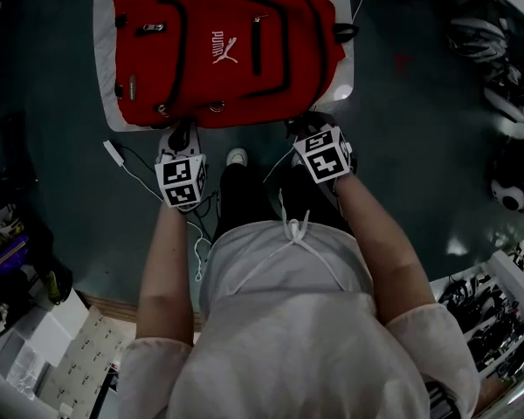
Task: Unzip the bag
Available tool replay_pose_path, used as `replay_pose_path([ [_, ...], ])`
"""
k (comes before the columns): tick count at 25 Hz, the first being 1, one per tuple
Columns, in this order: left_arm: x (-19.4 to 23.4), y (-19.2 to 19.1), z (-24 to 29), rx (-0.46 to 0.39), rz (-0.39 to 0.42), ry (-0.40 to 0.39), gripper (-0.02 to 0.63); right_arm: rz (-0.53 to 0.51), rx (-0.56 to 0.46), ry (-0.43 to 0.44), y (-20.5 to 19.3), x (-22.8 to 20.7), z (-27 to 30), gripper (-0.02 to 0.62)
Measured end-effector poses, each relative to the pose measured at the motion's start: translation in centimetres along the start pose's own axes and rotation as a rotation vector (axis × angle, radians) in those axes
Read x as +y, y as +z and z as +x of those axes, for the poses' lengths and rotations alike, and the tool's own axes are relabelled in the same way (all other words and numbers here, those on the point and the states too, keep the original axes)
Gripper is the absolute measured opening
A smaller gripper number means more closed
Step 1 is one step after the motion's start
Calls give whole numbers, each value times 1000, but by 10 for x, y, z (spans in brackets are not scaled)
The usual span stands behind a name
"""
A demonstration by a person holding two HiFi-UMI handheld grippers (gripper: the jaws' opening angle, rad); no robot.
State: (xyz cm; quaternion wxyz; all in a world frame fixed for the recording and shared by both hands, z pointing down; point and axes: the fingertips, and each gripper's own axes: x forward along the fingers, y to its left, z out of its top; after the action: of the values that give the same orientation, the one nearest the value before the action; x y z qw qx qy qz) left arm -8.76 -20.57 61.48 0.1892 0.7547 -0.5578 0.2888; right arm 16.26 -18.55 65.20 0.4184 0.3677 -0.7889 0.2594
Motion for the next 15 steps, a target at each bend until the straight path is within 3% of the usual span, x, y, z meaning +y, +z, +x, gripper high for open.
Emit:
replay_pose_path([
  [7, 2, -1, 0, -9, -35, 46, 20, -59, 26, -2, -2, -18, -6, 35],
  [15, 2, -1, 0, -5, -32, 48, 20, -20, 41, -21, -3, -27, -9, 37],
])
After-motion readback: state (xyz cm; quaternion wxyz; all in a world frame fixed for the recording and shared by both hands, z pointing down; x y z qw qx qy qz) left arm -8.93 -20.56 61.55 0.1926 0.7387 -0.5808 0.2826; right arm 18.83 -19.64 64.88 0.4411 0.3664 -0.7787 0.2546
